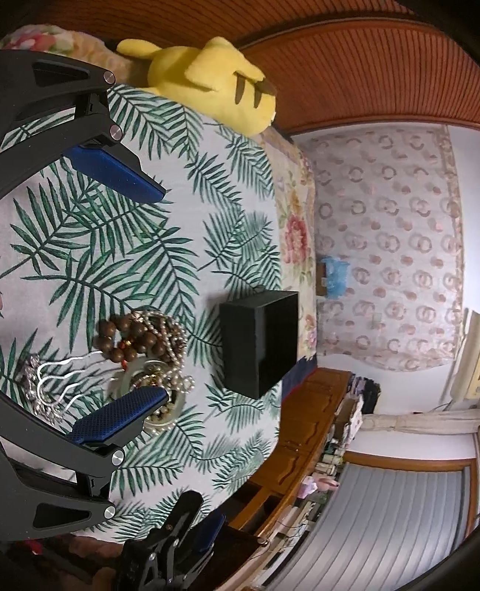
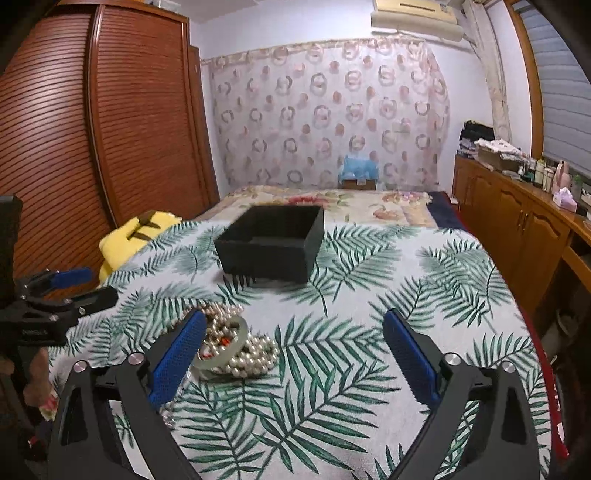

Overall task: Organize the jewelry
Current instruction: 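Move the left tool onto the pearl necklace and close it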

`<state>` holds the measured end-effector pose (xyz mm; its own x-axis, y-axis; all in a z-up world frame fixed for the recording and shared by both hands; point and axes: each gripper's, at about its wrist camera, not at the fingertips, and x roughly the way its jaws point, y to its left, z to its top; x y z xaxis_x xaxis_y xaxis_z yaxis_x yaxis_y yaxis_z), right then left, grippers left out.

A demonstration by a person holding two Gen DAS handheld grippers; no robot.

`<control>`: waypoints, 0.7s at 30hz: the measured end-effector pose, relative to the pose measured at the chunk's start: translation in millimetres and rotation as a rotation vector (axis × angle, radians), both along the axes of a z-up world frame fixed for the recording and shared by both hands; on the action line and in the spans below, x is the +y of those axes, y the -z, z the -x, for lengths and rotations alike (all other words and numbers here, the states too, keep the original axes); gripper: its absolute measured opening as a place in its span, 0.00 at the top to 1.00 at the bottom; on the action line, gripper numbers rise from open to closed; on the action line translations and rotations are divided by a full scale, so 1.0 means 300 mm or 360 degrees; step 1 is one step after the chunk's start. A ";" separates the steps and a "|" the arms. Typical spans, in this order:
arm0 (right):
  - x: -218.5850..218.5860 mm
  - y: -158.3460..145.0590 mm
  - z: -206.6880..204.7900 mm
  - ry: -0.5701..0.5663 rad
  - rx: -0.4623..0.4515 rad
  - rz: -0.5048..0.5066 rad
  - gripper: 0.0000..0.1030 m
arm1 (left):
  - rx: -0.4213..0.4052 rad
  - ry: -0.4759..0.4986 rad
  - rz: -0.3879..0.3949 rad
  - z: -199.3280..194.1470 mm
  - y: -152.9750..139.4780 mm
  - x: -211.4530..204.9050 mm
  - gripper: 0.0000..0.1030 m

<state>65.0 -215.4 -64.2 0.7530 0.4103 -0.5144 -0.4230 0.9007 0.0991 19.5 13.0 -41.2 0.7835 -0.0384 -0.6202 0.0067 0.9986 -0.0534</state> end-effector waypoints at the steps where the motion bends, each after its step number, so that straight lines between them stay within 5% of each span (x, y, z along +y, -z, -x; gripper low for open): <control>1: 0.000 0.017 -0.007 -0.0012 0.0021 -0.0001 0.10 | 0.0008 0.0007 0.0000 -0.001 0.003 0.001 0.07; 13: 0.018 0.145 -0.046 -0.0108 0.0182 0.0058 0.24 | 0.0118 0.0169 0.0093 -0.041 0.084 -0.006 0.08; 21: 0.037 0.165 -0.044 -0.0175 0.0216 0.0074 0.25 | 0.0224 0.0241 0.0102 -0.099 0.126 -0.016 0.57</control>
<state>78.1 -204.3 -113.8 0.6274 0.4598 -0.6284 -0.5049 0.8546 0.1213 49.3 8.3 -79.0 0.6714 -0.1919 -0.7158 0.1445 0.9812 -0.1276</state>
